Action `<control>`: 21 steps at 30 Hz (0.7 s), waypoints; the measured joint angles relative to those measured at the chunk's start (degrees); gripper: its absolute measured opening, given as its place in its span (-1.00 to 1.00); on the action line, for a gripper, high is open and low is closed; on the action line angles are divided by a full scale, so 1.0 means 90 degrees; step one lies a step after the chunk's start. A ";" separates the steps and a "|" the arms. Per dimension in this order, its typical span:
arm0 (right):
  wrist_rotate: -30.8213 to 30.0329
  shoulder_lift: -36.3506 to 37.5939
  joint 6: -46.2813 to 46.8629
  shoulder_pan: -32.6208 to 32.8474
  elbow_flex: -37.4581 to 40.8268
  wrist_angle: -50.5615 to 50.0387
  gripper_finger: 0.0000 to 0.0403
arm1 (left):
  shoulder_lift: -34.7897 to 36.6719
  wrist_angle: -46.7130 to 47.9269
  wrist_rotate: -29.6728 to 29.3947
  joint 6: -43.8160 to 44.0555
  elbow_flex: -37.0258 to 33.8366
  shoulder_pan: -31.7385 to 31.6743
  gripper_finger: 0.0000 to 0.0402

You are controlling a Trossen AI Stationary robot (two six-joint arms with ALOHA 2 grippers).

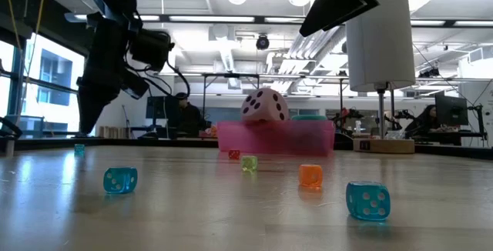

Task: Pick & Place Dice
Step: Put the small blue dice into the pink bin

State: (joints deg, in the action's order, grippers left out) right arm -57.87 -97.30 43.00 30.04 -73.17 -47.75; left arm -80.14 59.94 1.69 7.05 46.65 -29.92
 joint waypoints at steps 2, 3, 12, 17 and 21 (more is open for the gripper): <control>0.0000 0.0000 0.0000 0.0000 0.0000 0.0000 0.99 | 0.0000 0.0030 -0.0002 0.0001 -0.0007 -0.0048 0.18; 0.0000 0.0002 0.0000 0.0000 0.0000 0.0000 0.99 | 0.0000 0.0000 -0.0003 0.0002 -0.0007 -0.0053 0.18; 0.0056 0.0000 0.0007 0.0000 0.0000 0.0002 0.99 | -0.0029 -0.0370 -0.0004 0.0197 -0.0180 -0.0045 0.18; 0.0131 0.0001 -0.0005 0.0000 0.0000 0.0005 0.99 | -0.0024 -0.0376 -0.0010 0.0250 -0.0199 -0.0045 0.18; 0.0131 0.0000 -0.0022 0.0000 0.0000 0.0004 0.99 | -0.0031 -0.0376 -0.0032 0.0274 -0.0199 -0.0035 0.18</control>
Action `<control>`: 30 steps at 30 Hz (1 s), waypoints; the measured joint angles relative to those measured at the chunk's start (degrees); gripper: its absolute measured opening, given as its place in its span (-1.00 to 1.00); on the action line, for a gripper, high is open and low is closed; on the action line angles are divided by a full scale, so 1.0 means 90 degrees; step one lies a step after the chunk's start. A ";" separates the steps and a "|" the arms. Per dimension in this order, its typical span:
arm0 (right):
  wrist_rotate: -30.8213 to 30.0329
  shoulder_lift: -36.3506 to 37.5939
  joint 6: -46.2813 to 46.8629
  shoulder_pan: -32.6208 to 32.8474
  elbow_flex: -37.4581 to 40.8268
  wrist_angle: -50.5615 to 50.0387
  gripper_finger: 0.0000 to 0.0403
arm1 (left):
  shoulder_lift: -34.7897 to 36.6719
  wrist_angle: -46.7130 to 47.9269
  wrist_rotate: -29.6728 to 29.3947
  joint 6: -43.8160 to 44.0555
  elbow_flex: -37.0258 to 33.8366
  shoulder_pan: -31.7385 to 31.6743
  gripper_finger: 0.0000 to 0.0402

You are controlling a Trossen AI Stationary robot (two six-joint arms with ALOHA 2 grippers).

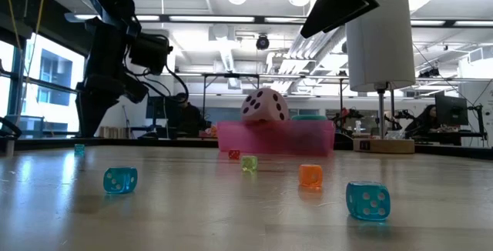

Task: Pick & Place Dice
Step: Put the small blue dice into the pink bin

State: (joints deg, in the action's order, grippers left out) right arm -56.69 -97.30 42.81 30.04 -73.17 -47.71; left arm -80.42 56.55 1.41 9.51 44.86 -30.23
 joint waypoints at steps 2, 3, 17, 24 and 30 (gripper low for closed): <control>0.0000 0.0000 0.0000 0.0000 0.0000 0.0001 0.99 | 0.0000 -0.0004 -0.0071 0.0048 0.0000 0.0001 0.18; 0.0006 0.0000 0.0000 0.0000 0.0000 0.0001 0.99 | 0.0000 0.0000 -0.0104 0.0078 -0.0001 0.0001 0.18; 0.0010 0.0000 -0.0137 -0.0005 0.0000 0.0159 0.99 | -0.0001 -0.0005 -0.0064 -0.1138 0.0015 -0.0074 0.18; 0.0012 0.0000 -0.0287 -0.0005 0.0000 0.0284 0.99 | -0.0003 0.0130 0.0094 -0.2629 0.0007 -0.0176 0.18; 0.0032 0.0000 -0.0287 -0.0005 0.0000 0.0283 0.99 | -0.0003 0.0216 -0.0035 -0.2939 -0.0144 -0.0176 0.18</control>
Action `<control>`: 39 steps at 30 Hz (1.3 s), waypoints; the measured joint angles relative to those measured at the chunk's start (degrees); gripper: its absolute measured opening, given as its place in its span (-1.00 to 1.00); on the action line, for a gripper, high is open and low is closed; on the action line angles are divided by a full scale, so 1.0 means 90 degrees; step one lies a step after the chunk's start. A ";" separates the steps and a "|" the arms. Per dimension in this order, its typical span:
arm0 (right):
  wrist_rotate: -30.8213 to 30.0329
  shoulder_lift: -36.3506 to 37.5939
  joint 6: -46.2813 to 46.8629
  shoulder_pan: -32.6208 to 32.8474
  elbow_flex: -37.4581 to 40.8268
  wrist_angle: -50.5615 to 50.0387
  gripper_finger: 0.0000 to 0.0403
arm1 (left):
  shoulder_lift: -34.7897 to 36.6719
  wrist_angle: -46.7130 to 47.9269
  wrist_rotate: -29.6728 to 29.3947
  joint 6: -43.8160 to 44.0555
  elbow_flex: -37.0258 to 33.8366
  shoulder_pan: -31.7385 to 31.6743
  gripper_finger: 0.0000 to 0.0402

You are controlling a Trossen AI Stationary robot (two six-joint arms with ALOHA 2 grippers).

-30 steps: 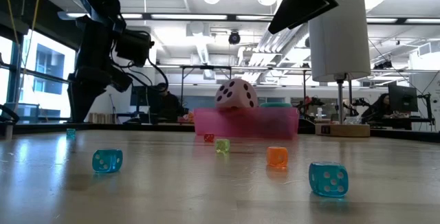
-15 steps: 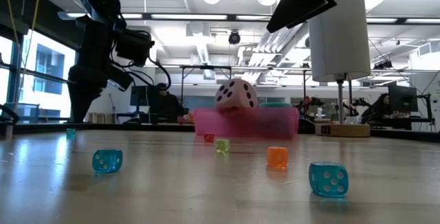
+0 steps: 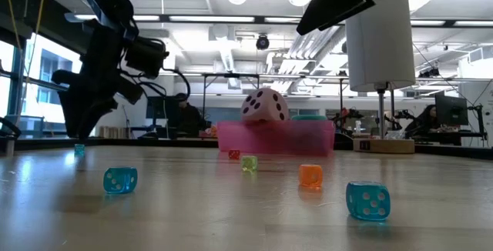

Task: Pick & Place Dice
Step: Put the small blue dice into the pink bin

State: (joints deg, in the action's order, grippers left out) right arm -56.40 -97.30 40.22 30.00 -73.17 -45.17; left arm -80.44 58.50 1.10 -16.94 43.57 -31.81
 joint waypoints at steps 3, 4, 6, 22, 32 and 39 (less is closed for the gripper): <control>0.0000 0.0000 -0.0024 0.0000 0.0000 -0.0002 0.99 | -0.0002 -0.0163 0.0015 0.0031 -0.0174 0.0050 0.18; 0.0000 0.0002 -0.0038 0.0000 0.0000 0.0000 0.99 | -0.0002 -0.0264 0.0013 0.0045 -0.0218 0.0068 0.18; 0.0002 0.0001 -0.0065 0.0000 0.0000 -0.0001 0.99 | -0.0002 -0.0367 0.0015 0.0048 -0.0259 0.0084 0.18; 0.0005 0.0000 -0.0100 0.0000 0.0000 0.0014 0.99 | -0.0002 -0.0665 0.0013 0.0062 -0.0284 0.0148 0.18; 0.0006 0.0000 -0.0119 0.0000 0.0000 0.0041 0.99 | -0.0002 -0.0868 -0.0059 -0.0122 -0.0517 0.0037 0.18; 0.0170 0.0000 -0.0121 0.0000 0.0002 0.0041 0.99 | -0.0002 -0.1055 -0.0080 -0.0087 -0.0517 0.0034 0.18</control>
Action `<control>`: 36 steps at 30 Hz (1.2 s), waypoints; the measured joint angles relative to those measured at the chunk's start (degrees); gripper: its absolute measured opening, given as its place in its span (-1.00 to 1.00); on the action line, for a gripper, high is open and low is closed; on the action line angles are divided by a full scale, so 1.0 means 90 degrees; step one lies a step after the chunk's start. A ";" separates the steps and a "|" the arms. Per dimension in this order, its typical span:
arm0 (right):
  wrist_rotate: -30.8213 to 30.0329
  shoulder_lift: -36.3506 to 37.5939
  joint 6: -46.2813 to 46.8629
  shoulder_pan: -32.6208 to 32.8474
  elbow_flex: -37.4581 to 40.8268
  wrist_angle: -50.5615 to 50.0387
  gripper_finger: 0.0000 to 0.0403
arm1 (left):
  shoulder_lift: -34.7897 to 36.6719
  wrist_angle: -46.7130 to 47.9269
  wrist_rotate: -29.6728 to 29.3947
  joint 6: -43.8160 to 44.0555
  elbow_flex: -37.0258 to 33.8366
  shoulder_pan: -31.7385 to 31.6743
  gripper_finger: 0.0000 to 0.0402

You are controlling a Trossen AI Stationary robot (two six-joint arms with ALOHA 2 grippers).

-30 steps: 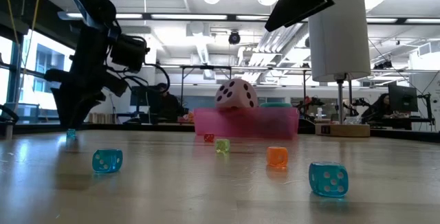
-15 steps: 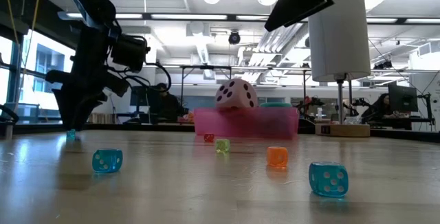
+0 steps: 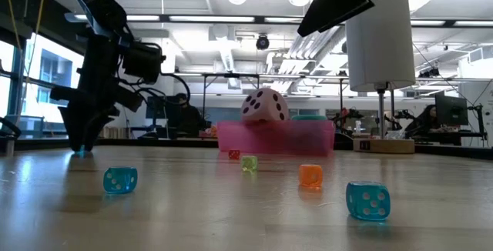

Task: Pick & Place Dice
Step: Put the small blue dice into the pink bin

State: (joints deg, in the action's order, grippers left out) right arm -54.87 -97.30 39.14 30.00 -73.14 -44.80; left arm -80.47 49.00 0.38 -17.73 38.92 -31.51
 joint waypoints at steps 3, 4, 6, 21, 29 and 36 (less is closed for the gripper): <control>-0.0001 0.0000 -0.0006 0.0000 0.0000 -0.0001 0.99 | 0.0000 -0.0009 -0.0090 0.0110 -0.0005 0.0000 0.18; -0.0002 0.0000 -0.0026 0.0000 0.0000 -0.0001 0.99 | 0.0000 -0.0006 -0.0138 0.0112 -0.0005 0.0002 0.18; -0.0006 0.0000 -0.0040 0.0000 0.0000 0.0000 0.99 | 0.0000 -0.0004 -0.0129 0.0018 -0.0007 -0.0006 0.18; -0.0018 0.0001 -0.0046 0.0000 0.0000 -0.0001 0.99 | 0.0002 0.0115 0.0054 -0.0256 -0.0015 -0.0328 0.16; -0.0015 0.0000 -0.0046 0.0000 0.0000 0.0000 0.99 | 0.0002 0.0212 0.0112 -0.0385 -0.0015 -0.0173 -0.10; -0.0007 0.0000 -0.0046 0.0000 0.0000 -0.0002 0.99 | 0.0002 0.0147 0.0110 -0.0506 -0.0015 -0.0022 -0.40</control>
State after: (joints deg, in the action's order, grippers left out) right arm -54.94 -97.30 38.72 30.00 -73.14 -44.82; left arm -80.44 50.33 1.37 -22.28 38.79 -31.71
